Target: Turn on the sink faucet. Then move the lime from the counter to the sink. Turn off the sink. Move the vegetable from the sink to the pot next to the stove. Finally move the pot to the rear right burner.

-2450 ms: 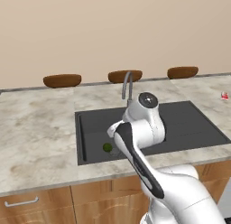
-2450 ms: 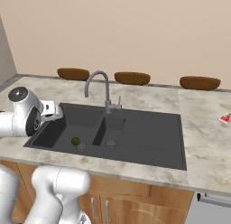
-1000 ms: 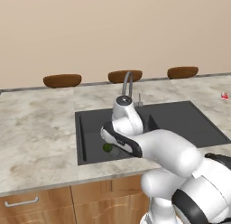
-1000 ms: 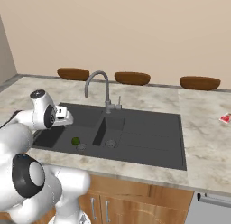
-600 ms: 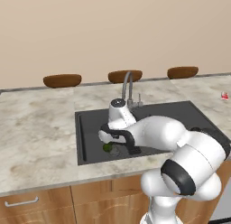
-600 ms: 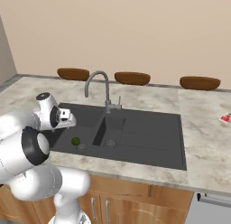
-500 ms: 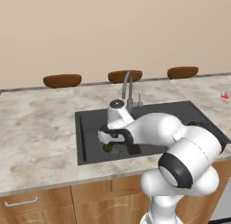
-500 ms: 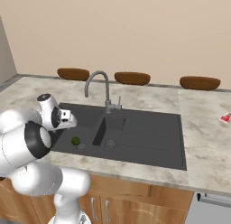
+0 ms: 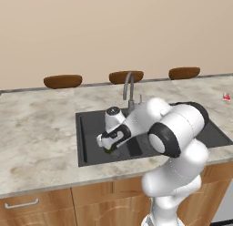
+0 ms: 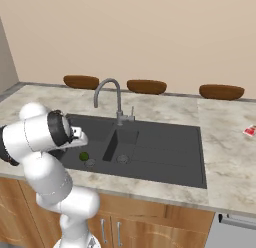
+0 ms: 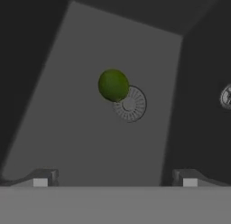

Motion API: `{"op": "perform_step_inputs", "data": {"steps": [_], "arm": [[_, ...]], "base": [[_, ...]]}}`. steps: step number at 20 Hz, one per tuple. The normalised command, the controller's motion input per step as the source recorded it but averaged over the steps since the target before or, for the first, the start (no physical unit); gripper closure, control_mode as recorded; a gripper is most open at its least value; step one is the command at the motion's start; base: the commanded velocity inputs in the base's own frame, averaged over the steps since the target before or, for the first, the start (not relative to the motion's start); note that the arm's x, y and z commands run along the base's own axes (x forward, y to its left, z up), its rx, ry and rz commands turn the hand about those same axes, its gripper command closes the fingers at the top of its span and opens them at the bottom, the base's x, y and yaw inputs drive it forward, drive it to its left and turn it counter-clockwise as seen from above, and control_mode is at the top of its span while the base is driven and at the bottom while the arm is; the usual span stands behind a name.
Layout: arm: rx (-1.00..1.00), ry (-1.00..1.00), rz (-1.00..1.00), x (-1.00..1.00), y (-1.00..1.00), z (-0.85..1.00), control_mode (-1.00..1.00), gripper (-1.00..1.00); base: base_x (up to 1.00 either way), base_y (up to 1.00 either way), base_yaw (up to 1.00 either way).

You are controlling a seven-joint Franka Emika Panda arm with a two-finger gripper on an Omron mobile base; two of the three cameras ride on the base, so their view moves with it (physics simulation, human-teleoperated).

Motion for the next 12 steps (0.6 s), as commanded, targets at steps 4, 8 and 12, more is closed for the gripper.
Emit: {"op": "perform_step_inputs", "data": {"steps": [4,8,12], "arm": [[-0.01,0.01,-0.01,0.34,0.02,-0.40,-1.00,-1.00],[-0.01,0.01,-0.03,0.29,0.04,-0.37,-1.00,-1.00],[0.00,0.00,-0.03,0.29,0.05,-0.34,-1.00,-1.00]], "base": [[0.00,0.00,0.00],[0.00,0.00,0.00],[0.00,0.00,0.00]]}}
